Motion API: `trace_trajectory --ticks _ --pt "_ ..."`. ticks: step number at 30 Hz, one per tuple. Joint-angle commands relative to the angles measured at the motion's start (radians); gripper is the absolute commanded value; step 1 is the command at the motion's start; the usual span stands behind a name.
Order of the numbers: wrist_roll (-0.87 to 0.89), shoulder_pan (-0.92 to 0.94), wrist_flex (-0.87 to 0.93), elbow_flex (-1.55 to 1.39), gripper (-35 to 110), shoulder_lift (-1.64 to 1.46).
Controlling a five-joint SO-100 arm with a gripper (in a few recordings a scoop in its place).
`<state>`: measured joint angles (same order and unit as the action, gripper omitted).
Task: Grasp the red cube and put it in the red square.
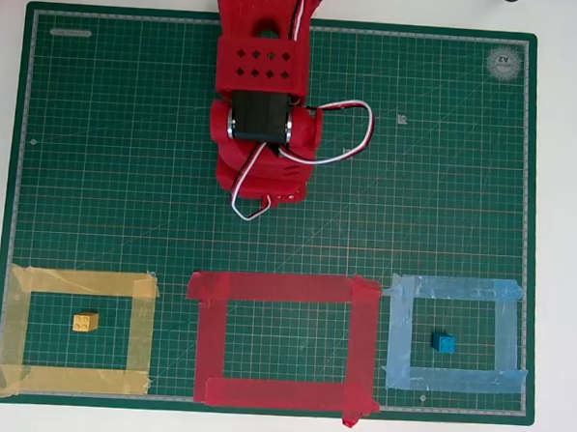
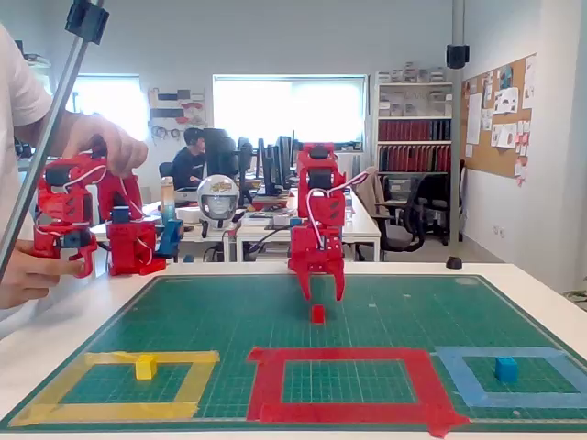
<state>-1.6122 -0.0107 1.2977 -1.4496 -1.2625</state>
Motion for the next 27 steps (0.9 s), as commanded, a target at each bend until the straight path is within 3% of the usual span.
trace_trajectory --ticks 1,27 --pt "-0.026 0.015 0.015 0.026 23 -0.014" --pt "-0.028 0.018 0.014 0.095 23 0.084"
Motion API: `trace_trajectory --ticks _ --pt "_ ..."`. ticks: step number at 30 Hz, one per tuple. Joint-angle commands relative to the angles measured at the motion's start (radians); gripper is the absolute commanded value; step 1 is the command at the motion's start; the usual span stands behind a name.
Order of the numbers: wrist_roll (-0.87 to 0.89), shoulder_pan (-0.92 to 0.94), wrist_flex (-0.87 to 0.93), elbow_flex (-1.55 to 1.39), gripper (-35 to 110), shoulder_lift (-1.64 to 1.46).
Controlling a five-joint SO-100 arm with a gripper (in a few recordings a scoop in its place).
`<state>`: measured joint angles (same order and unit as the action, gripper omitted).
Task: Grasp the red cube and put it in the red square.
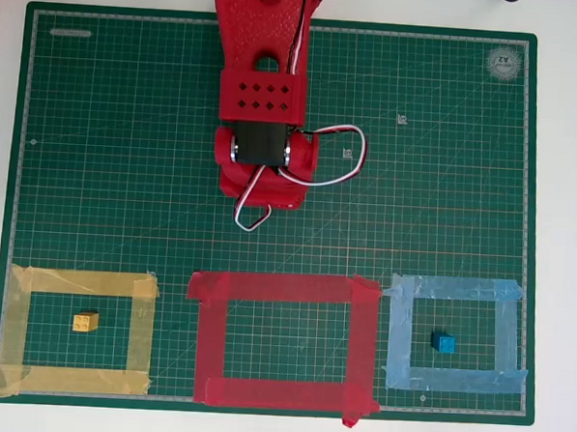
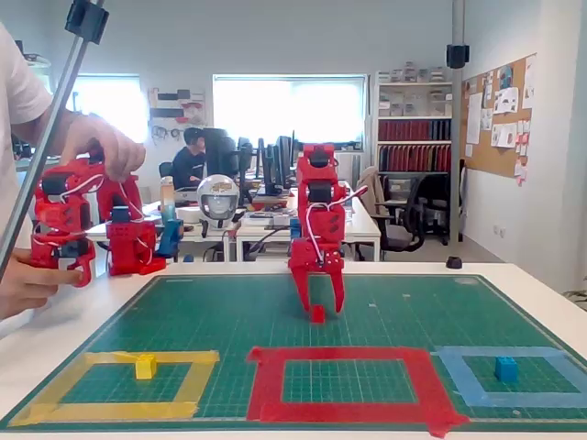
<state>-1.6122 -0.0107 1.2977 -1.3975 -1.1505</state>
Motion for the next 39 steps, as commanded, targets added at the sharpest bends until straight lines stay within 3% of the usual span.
trace_trajectory --ticks 1,17,25,35,39 --pt "-0.028 0.018 0.014 0.038 23 -0.025" --pt "-0.029 0.011 -0.028 -0.008 17 -0.018" --pt "-0.029 0.008 -0.029 -0.008 -1 -0.018" --pt "-0.025 -0.026 -0.031 0.032 -1 -0.025" --pt "-0.023 -0.041 -0.11 0.127 -1 -0.014"
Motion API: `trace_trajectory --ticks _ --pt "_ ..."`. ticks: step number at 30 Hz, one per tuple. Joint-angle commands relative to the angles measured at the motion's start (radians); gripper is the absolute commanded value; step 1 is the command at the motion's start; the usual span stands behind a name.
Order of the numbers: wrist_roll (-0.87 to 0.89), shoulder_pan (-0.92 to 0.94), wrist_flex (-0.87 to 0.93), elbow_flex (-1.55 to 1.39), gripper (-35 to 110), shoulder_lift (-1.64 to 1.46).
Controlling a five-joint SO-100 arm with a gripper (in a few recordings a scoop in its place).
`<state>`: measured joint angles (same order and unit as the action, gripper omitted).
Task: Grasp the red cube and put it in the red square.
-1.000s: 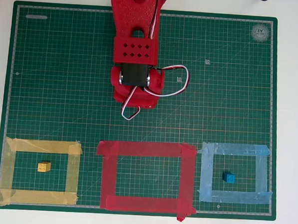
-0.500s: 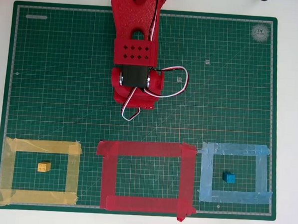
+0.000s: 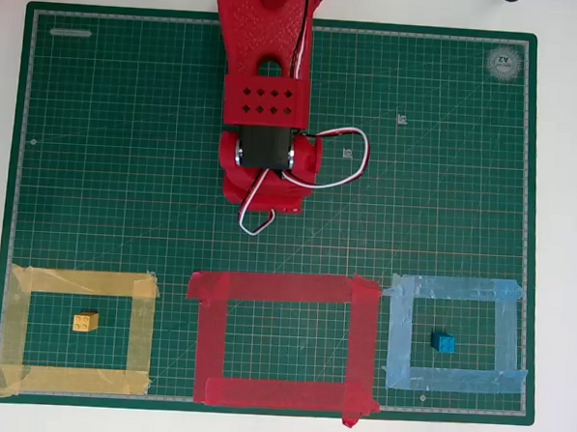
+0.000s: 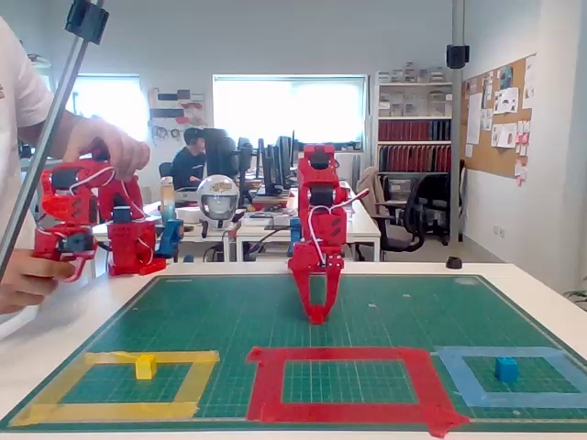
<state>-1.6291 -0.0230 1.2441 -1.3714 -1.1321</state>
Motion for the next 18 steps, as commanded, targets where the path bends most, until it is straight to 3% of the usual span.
trace_trajectory --ticks 1,12,18 --pt "-0.006 -0.026 -0.091 0.126 -1 -0.021" --pt "-0.005 0.012 -0.124 0.563 -1 0.291" --pt "0.005 0.037 -0.124 0.623 -1 0.331"
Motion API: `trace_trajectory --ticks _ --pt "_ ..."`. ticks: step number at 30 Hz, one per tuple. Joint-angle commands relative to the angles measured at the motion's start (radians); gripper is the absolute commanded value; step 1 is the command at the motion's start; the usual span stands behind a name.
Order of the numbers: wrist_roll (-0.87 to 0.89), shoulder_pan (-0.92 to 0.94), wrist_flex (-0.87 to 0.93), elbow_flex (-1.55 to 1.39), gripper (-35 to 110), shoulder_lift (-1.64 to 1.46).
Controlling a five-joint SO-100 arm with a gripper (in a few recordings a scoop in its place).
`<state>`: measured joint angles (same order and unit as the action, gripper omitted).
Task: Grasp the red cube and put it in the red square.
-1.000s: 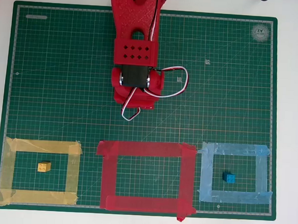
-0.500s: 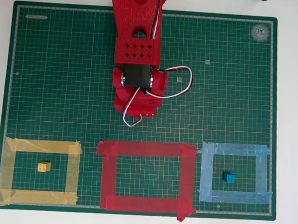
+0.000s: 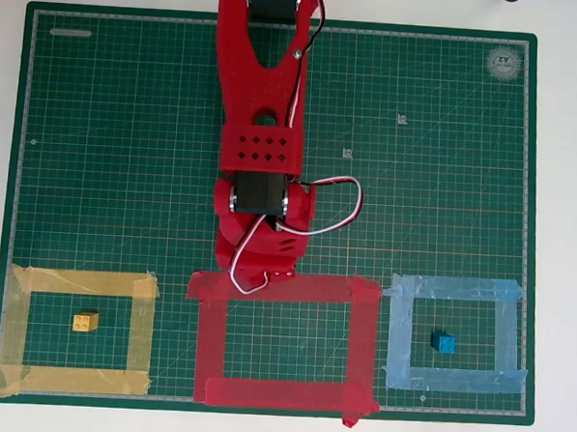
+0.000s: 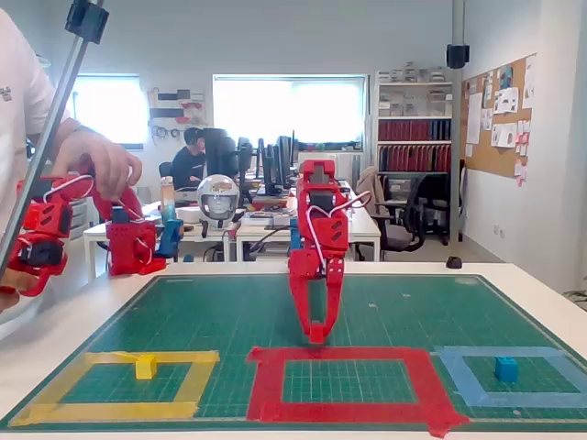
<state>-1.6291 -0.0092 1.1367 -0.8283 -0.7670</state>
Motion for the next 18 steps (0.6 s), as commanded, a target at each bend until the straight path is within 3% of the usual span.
trace_trajectory --ticks 1,12,16,18 --pt "0.012 0.026 -0.017 0.089 -1 -0.034" --pt "0.224 0.008 0.008 0.218 -1 -0.014" --pt "0.437 -0.017 0.133 0.324 -1 0.023" --pt "0.627 -0.029 0.155 0.342 -1 0.034"
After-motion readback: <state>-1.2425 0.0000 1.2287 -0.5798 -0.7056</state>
